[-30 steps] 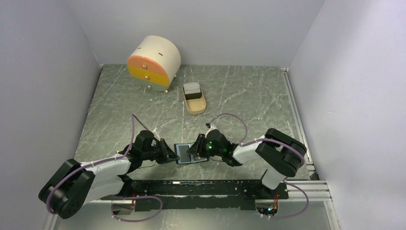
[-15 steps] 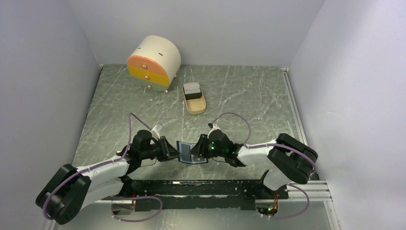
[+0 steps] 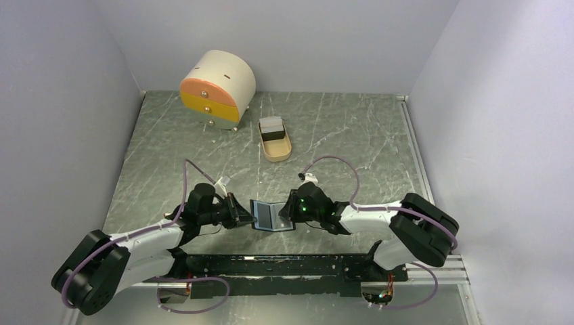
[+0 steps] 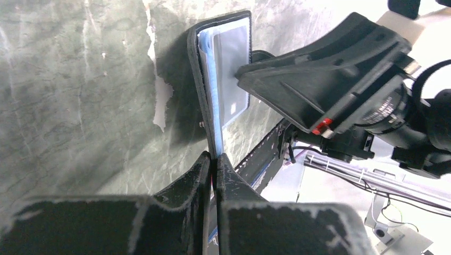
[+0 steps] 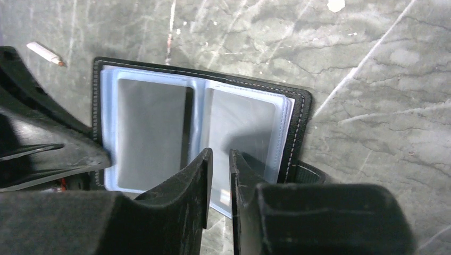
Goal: Put the credit cards into the card holder
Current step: Turn over the card slot in the card holder.
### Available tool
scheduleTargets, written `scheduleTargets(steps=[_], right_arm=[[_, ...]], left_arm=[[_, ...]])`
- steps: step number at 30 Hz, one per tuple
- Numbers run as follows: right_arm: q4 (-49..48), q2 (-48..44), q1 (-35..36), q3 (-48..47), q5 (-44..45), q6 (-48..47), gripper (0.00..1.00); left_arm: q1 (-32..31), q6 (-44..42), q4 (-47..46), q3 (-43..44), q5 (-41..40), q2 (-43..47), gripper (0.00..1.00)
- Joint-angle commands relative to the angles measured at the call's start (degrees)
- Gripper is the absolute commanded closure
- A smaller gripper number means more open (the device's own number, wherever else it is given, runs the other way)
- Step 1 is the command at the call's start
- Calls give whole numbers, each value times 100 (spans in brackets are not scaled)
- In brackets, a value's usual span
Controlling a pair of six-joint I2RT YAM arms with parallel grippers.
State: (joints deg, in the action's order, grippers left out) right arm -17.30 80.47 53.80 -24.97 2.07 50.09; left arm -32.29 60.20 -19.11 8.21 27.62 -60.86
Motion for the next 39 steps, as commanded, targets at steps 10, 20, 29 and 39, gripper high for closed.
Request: scheduleTargets(steps=[10,20,29,39], right_arm=[[-330,319,-1,233,7,17,81],[-560,343,-1,377,-47,114,81],[-637,382,10,387,-48,126,81],[-823,447,30,399,-173,177,80]], left_arm=[[18,16,-1208,109,632,-214,91],[9,-91,-1219,300,638,-842,81],[-34,-432,-68,584,71,-711,79],[-75,-150,-1516,196,562,-699,91]])
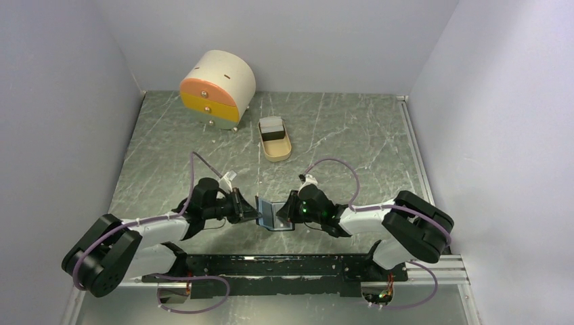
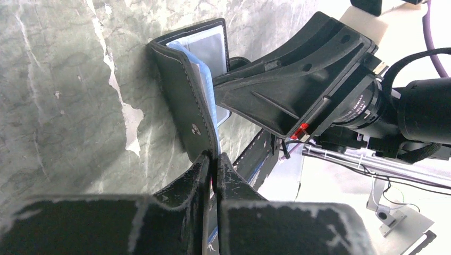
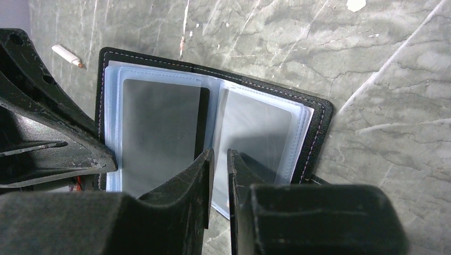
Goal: Put the credit cards into the card holder
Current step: Turn over the card slot in the card holder.
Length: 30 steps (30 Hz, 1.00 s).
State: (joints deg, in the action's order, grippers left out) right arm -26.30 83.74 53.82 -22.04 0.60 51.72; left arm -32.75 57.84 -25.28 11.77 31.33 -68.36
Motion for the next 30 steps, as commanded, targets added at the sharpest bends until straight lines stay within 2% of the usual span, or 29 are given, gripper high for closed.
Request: scheduleTargets(steps=[1,10,22,27,30], right_arm=[[63,118,30,96,-39,25,80],[-22,325,194,-53,-120,53,80],[30,404,476,-252,-56,98,80],[5,512,481,-265,-77,93,79],[-3,533,489,-266,-41,92,79]], left_arm=[[-25,90,-1036,-173,238,77,91],[-52,156,-1674,-371,477,323,91],[-70,-311,-440,-70,-24,54,91],[-111,-382,-380,-19,-104,-157,91],[-148,-488,114,176,-303,-227,83]])
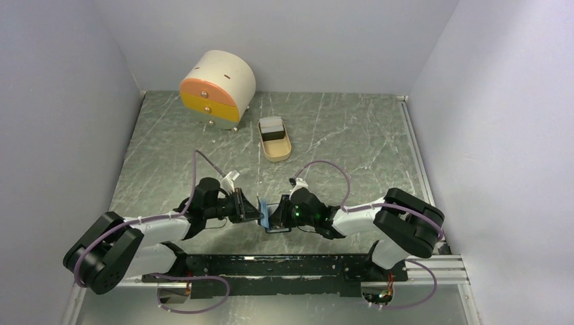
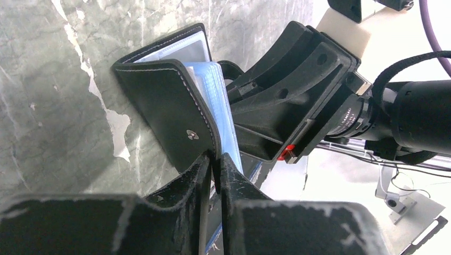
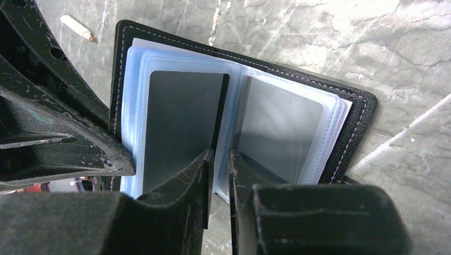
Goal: Put the credit cards into the card holder
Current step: Turn over the card slot in the card holder.
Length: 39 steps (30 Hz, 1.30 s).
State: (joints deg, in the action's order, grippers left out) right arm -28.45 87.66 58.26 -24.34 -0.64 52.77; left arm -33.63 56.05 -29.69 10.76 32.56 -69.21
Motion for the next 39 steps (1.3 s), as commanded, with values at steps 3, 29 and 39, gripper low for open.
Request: scheduleTargets(steps=[3,29,39], right_arm=[[208,147,55,-44,111,-53,79],[888,-291,78,-128,562,-351,76],[1764,-699,82,-224,1078,-396,74]], left_arm=[[-114,-316,633,295,-511,-133,80],[-585,-313,2790,1136,-1564,43,72],[-631,-336,3102,1277,-1778,276,70]])
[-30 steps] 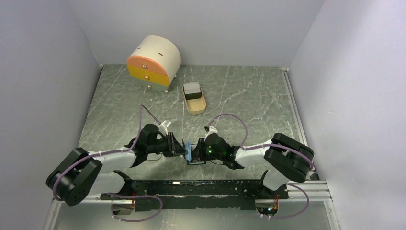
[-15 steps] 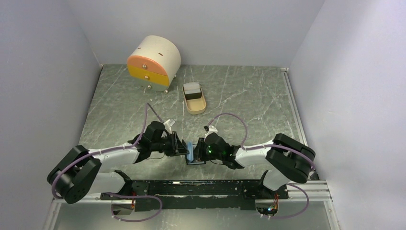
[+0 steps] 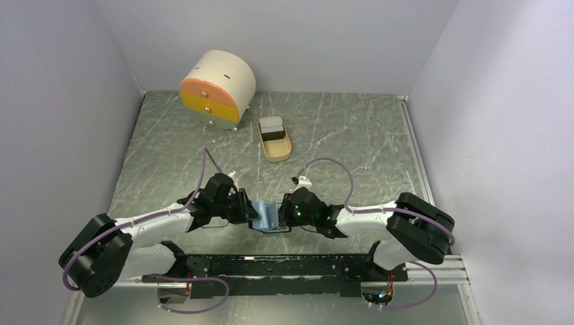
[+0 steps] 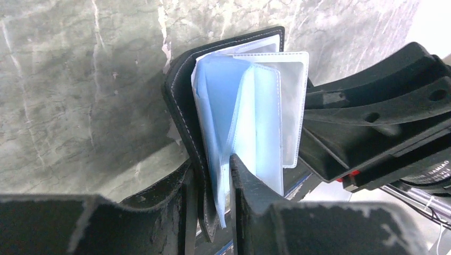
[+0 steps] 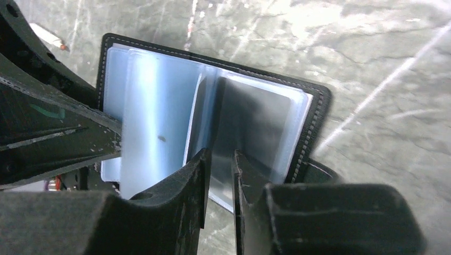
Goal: Put the credit cards into the card holder
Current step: Turn over the card slot in the card holder.
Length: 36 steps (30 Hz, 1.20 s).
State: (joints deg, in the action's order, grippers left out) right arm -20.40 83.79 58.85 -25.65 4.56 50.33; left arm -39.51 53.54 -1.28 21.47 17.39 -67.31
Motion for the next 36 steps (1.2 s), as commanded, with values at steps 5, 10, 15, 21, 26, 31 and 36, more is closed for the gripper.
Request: scheduleTargets(steps=[5,10,15,21,26,31,36], right_arm=[[1947,-1159,16,-250,1174,-286,67],[2250,-1881,12,-366,1313,-403,63],[1305,-1924,16,-153,787,-440,68],[426,-756,18,-367,233,-406,77],[-307,103,42,-612,-431,-318,78],[-123,478,150,-915,-507,-513,76],[69,372,175,-817,-267,-496,75]], left_arm=[[-44,-98,288,250,-294,58,71],[-45,37,306,211,-302,196,71],[-43,481,-219,-56,80,558,68],[-38,523,-489,-185,147,680,66],[-41,439,-303,-117,18,628,64],[-36,333,-193,-76,-144,648,63],[-32,255,-169,-39,-180,484,63]])
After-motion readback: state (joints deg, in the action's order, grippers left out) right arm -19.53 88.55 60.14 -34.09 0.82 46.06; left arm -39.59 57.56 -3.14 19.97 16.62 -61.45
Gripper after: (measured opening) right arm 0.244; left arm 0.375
